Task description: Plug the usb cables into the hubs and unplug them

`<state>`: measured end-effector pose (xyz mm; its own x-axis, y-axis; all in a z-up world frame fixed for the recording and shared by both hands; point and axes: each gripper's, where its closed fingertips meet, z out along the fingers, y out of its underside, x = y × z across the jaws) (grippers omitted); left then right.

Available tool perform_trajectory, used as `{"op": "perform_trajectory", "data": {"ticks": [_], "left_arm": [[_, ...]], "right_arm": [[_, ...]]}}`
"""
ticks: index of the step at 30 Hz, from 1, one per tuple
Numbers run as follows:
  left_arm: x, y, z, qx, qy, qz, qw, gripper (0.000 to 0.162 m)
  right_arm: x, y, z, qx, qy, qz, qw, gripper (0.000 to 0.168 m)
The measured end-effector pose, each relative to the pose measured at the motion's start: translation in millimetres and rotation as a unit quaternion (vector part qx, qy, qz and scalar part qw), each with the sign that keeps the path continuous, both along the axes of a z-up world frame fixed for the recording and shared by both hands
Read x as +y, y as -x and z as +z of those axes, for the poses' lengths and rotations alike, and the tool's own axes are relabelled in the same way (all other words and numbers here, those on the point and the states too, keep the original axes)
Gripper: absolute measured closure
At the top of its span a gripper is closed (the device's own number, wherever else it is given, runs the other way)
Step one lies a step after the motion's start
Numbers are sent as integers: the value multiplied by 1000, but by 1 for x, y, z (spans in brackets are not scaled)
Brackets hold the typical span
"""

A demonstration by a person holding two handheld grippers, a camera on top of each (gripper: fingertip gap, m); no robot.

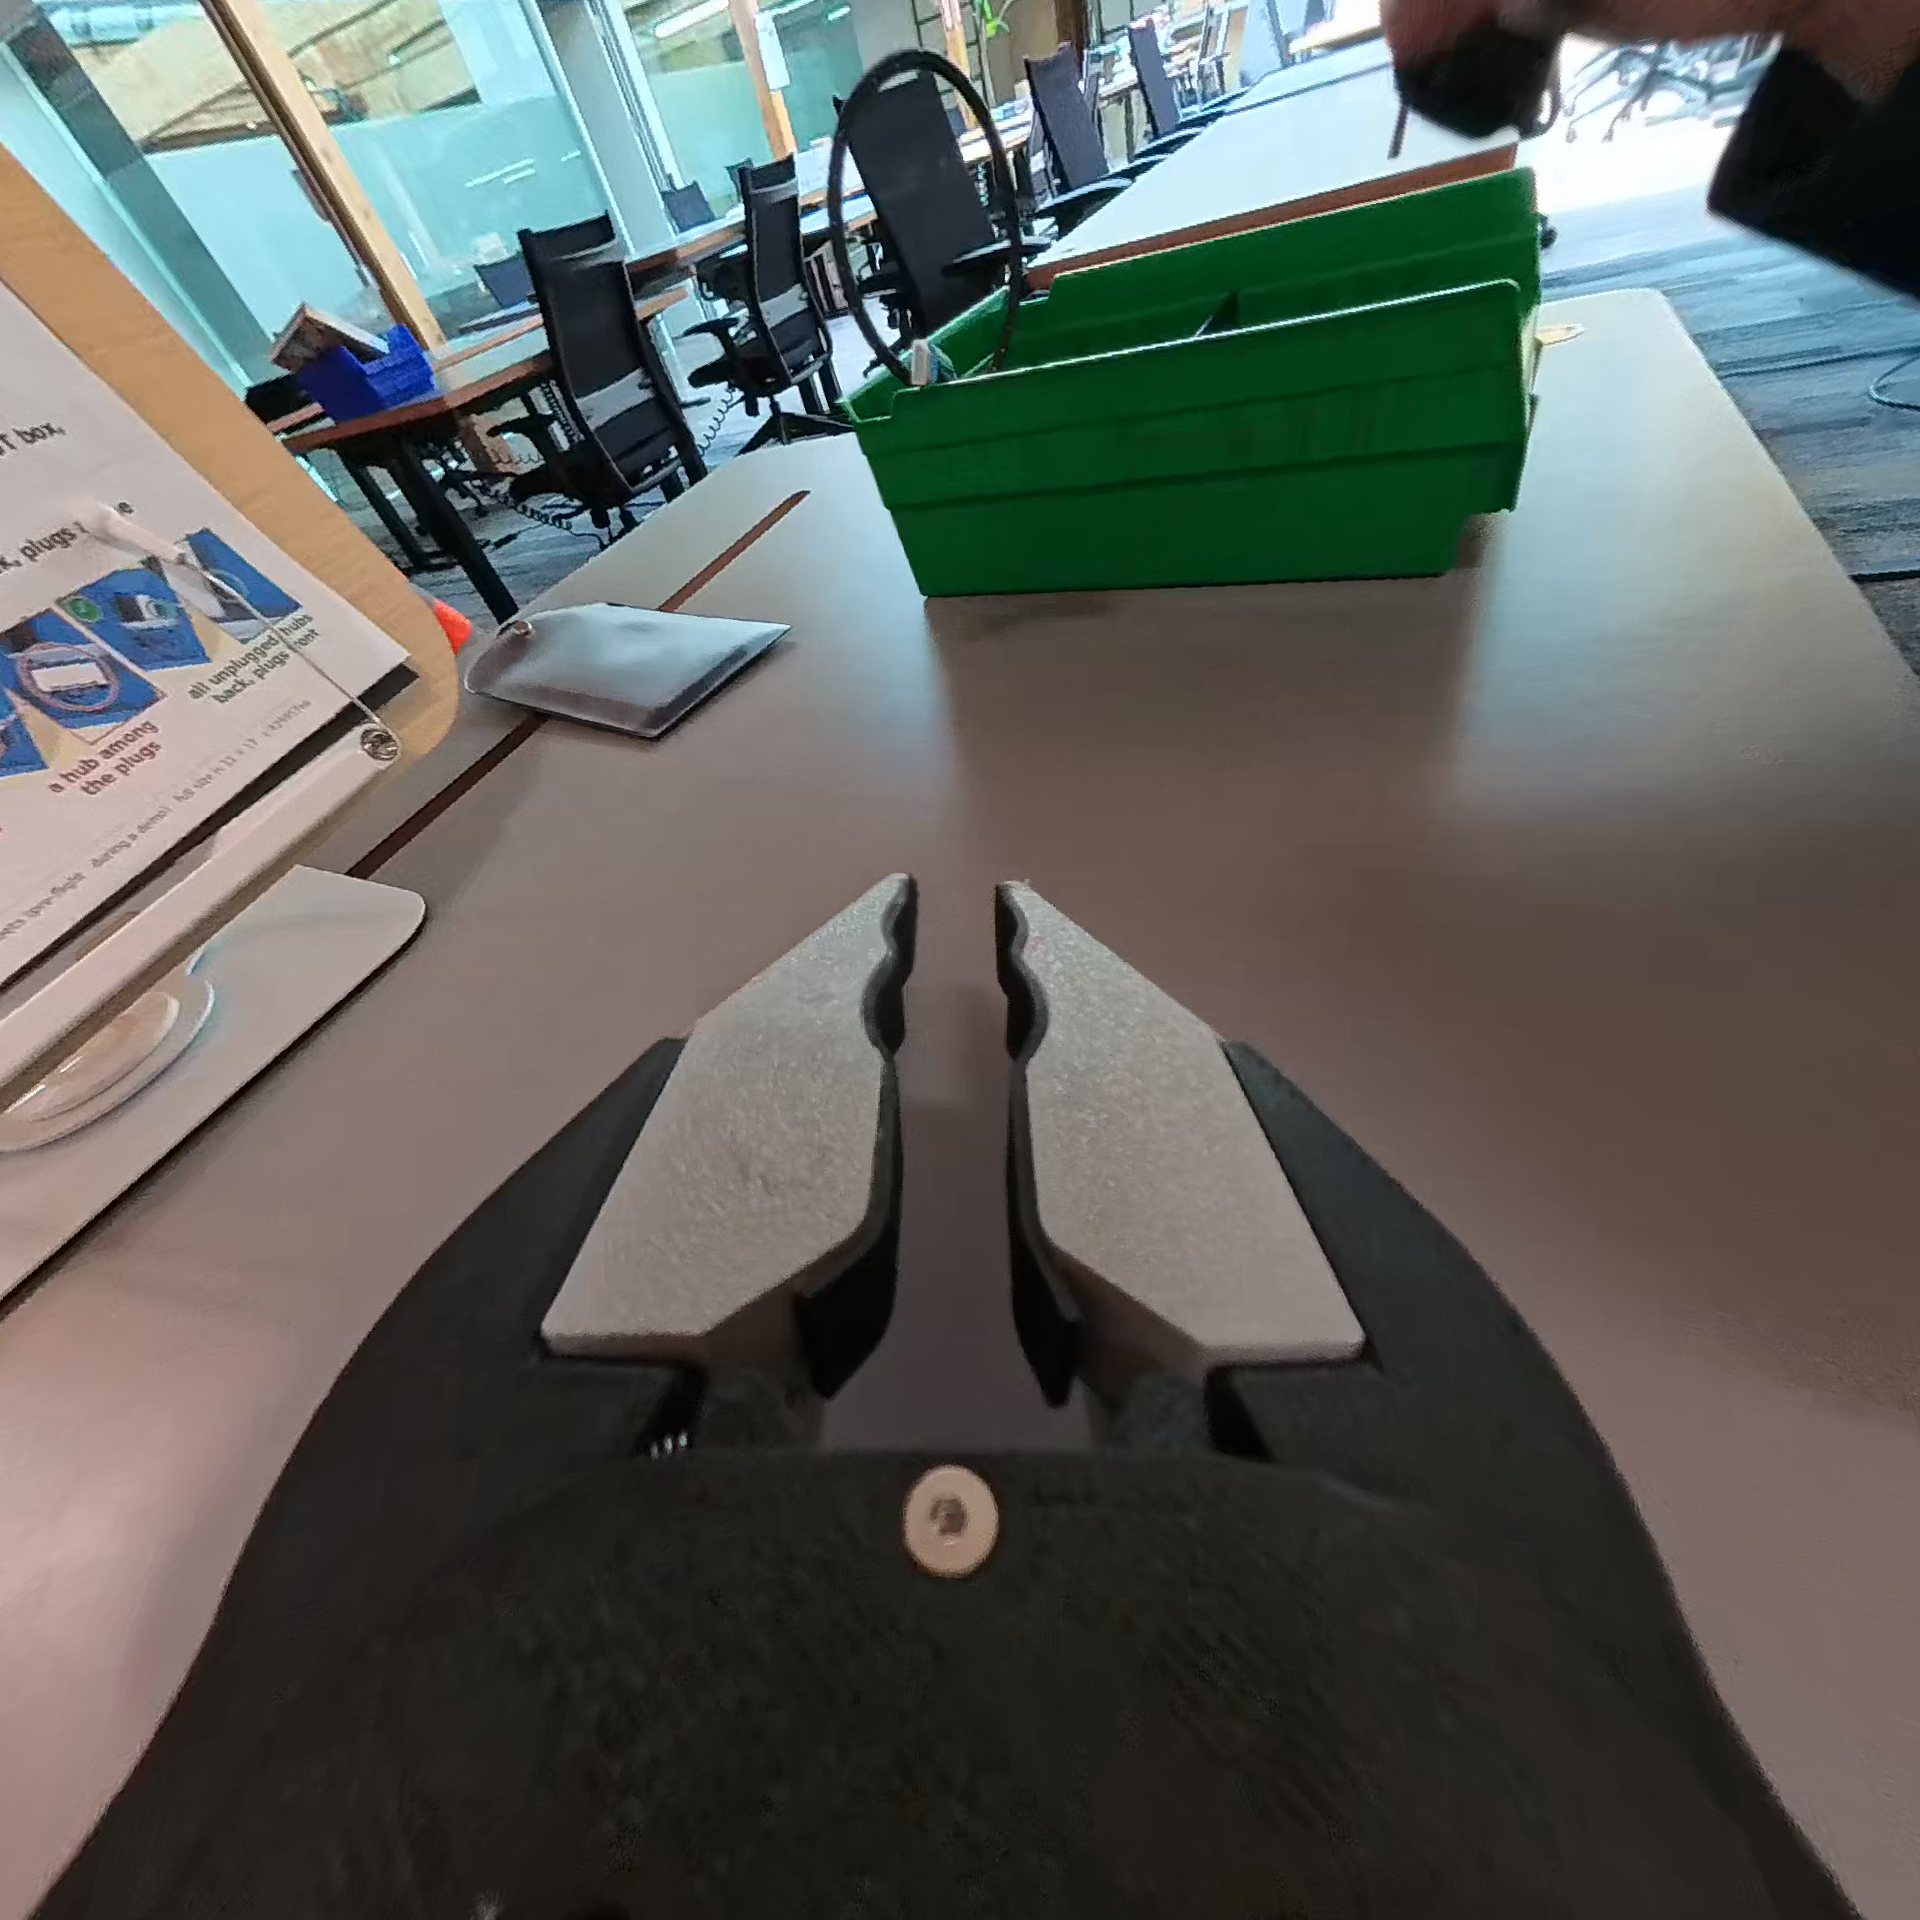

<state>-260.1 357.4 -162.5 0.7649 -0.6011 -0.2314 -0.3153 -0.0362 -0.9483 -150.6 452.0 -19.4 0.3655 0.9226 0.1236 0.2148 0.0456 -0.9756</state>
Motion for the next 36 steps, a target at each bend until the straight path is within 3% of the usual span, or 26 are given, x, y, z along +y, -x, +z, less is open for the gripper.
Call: {"op": "perform_trajectory", "data": {"ticks": [3,4,6,13,19,30,36], "left_arm": [[3,10,3,-3,6,23,1000,143],[4,13,5,-10,10,29,999,141],[5,18,8,-31,20,35,999,137],[6,11,-5,-35,75,41,996,122],[7,5,-16,-21,85,39,995,122],[16,21,-22,-72,121,63,988,116],[10,12,-5,-172,159,23,972,108]], "right_arm": [[-41,49,-38,-30,4,57,998,118],[-45,63,-55,-52,10,56,997,113],[-50,87,-82,-75,9,66,995,120],[-18,145,-138,-78,24,56,995,113],[-12,144,-179,-135,37,53,989,110],[-13,136,-190,-157,49,40,985,104],[-12,138,-200,-187,47,38,980,108]]}}
